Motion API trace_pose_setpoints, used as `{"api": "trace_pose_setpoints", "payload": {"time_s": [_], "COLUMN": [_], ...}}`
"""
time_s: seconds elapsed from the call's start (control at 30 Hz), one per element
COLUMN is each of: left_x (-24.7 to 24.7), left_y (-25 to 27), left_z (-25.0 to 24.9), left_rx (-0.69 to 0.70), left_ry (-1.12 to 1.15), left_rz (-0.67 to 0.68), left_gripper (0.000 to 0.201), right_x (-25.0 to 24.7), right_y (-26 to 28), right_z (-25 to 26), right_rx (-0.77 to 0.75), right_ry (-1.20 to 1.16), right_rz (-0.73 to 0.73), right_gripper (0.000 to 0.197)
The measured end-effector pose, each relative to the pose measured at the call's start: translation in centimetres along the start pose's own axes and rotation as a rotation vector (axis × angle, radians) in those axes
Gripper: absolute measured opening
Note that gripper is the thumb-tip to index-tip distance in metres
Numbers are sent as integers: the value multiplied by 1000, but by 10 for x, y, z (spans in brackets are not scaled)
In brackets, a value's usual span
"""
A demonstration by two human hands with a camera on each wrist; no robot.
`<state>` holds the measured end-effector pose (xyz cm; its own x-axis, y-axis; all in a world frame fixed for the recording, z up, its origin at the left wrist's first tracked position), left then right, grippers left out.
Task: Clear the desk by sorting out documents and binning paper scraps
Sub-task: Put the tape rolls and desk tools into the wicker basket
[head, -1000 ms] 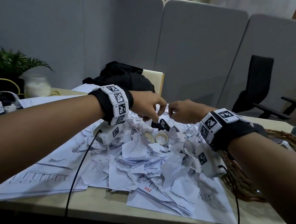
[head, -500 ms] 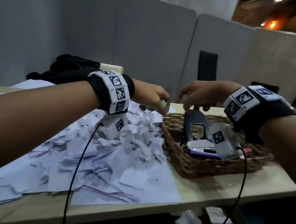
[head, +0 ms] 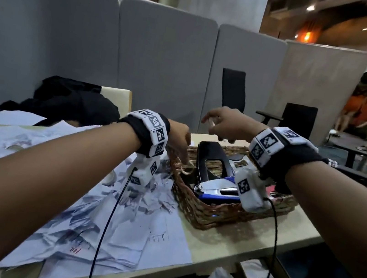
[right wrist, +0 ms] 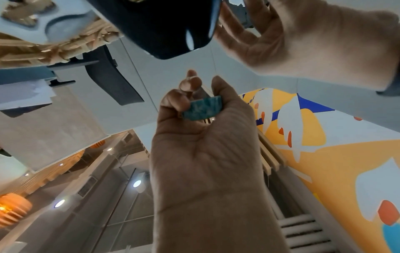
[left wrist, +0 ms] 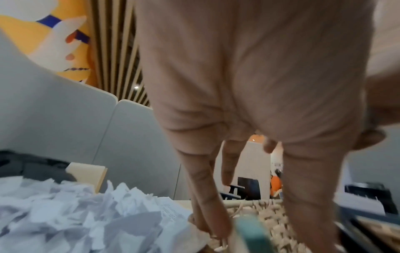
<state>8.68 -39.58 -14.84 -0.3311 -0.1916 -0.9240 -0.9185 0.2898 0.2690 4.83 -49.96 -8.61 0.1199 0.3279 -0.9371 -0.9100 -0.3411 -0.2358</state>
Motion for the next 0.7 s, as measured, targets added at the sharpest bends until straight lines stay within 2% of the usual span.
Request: {"api": "trace_pose_setpoints", "payload": {"time_s": [0.07,0.13,0.27,0.47,0.53,0.7], "left_x": [-9,-22,-41,-28,-21,-15], "left_y": [2,5,14,41,48,55], "left_z": [7,19,66,129,145,165], "left_rx": [11,7,-83,-135,-160,-188], "left_ry": [100,117,47,-134,-195,-251], "left_rz": [-15,-54,-84,60,100,87], "left_gripper": [67,65,39,8,6,14], "right_x": [4,16,32,43,53,99], "right_y": [-12,-22,-31,-49,-55,-63], "right_z": [11,19,30,49,71,140], "right_rx": [-34,-57,-54,-101,-177,-351], "right_ry": [23,64,228,201,175,213], "right_rz": [10,75,147,85,95,244], "right_gripper": [43,45,39,19,17,27]}}
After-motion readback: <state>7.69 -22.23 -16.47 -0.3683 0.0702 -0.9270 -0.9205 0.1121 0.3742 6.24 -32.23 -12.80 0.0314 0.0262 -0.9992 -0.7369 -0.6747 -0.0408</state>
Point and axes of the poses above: each hand's wrist, its own y-axis away from the middle knuckle, its own x-axis out of the palm, z = x × y, the point moved 8 cm from there along -y, towards the middle knuckle, and after that the axes turned 15 degrees about -x, right-handed, at the moved point
